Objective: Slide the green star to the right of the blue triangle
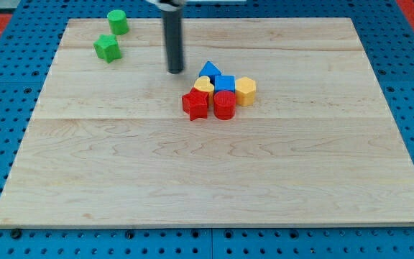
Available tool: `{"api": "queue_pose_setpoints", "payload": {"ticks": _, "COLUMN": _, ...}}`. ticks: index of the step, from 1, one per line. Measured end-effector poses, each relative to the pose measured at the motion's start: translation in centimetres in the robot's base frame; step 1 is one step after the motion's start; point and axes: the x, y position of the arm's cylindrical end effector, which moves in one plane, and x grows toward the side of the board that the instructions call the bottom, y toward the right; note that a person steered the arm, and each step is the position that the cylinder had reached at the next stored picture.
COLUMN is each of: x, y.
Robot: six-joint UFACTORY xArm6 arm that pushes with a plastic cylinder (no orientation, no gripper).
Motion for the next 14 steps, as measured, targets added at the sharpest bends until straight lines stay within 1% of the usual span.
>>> {"api": "queue_pose_setpoints", "payload": {"ticks": 1, "x": 0.7, "y": -10.5}}
{"api": "queue_pose_setpoints", "payload": {"ticks": 2, "x": -5.9, "y": -18.0}}
{"api": "queue_pose_setpoints", "payload": {"ticks": 3, "x": -8.0, "y": -9.0}}
{"api": "queue_pose_setpoints", "payload": {"ticks": 4, "x": -6.6, "y": -5.7}}
{"api": "queue_pose_setpoints", "payload": {"ticks": 5, "x": -8.8, "y": -11.3}}
{"api": "queue_pose_setpoints", "payload": {"ticks": 6, "x": -3.5, "y": -12.2}}
{"api": "queue_pose_setpoints", "payload": {"ticks": 7, "x": -1.9, "y": -4.6}}
{"api": "queue_pose_setpoints", "payload": {"ticks": 8, "x": -3.9, "y": 0.3}}
{"api": "queue_pose_setpoints", "payload": {"ticks": 9, "x": -8.3, "y": -2.2}}
{"api": "queue_pose_setpoints", "payload": {"ticks": 10, "x": -7.7, "y": 5.0}}
{"api": "queue_pose_setpoints", "payload": {"ticks": 11, "x": -2.9, "y": 7.2}}
{"api": "queue_pose_setpoints", "payload": {"ticks": 12, "x": -3.8, "y": 6.1}}
{"api": "queue_pose_setpoints", "payload": {"ticks": 13, "x": -2.3, "y": 10.3}}
{"api": "queue_pose_setpoints", "payload": {"ticks": 14, "x": -1.9, "y": 11.9}}
